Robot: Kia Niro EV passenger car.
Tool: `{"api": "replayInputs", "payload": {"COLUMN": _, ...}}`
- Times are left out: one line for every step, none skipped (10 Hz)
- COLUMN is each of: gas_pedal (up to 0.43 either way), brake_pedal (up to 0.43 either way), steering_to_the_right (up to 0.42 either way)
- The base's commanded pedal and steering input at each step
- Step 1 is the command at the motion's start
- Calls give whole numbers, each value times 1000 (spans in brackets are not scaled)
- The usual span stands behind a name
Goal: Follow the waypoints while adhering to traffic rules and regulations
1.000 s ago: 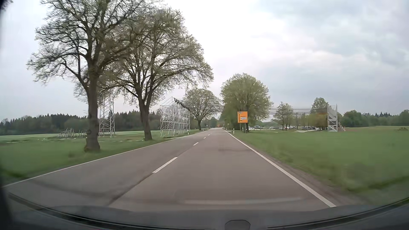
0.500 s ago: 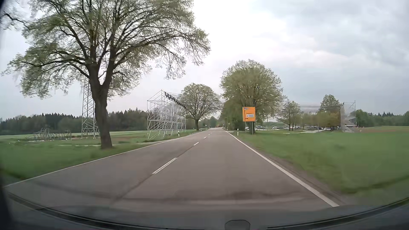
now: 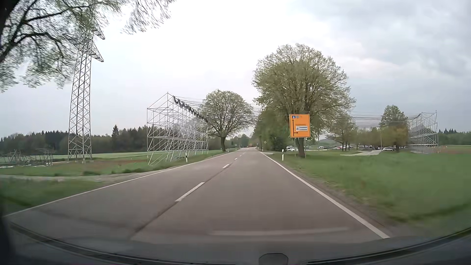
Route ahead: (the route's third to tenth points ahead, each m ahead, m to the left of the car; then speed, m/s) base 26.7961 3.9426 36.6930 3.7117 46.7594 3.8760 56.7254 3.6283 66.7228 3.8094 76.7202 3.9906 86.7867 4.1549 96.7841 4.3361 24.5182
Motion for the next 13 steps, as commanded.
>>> {"api": "replayInputs", "payload": {"gas_pedal": 130, "brake_pedal": 0, "steering_to_the_right": 0}}
{"api": "replayInputs", "payload": {"gas_pedal": 138, "brake_pedal": 0, "steering_to_the_right": 0}}
{"api": "replayInputs", "payload": {"gas_pedal": 138, "brake_pedal": 0, "steering_to_the_right": 0}}
{"api": "replayInputs", "payload": {"gas_pedal": 138, "brake_pedal": 0, "steering_to_the_right": 0}}
{"api": "replayInputs", "payload": {"gas_pedal": 138, "brake_pedal": 0, "steering_to_the_right": 0}}
{"api": "replayInputs", "payload": {"gas_pedal": 138, "brake_pedal": 0, "steering_to_the_right": 0}}
{"api": "replayInputs", "payload": {"gas_pedal": 138, "brake_pedal": 0, "steering_to_the_right": 0}}
{"api": "replayInputs", "payload": {"gas_pedal": 138, "brake_pedal": 0, "steering_to_the_right": 0}}
{"api": "replayInputs", "payload": {"gas_pedal": 138, "brake_pedal": 0, "steering_to_the_right": 0}}
{"api": "replayInputs", "payload": {"gas_pedal": 130, "brake_pedal": 0, "steering_to_the_right": 0}}
{"api": "replayInputs", "payload": {"gas_pedal": 98, "brake_pedal": 0, "steering_to_the_right": 0}}
{"api": "replayInputs", "payload": {"gas_pedal": 87, "brake_pedal": 0, "steering_to_the_right": 0}}
{"api": "replayInputs", "payload": {"gas_pedal": 87, "brake_pedal": 0, "steering_to_the_right": -1}}
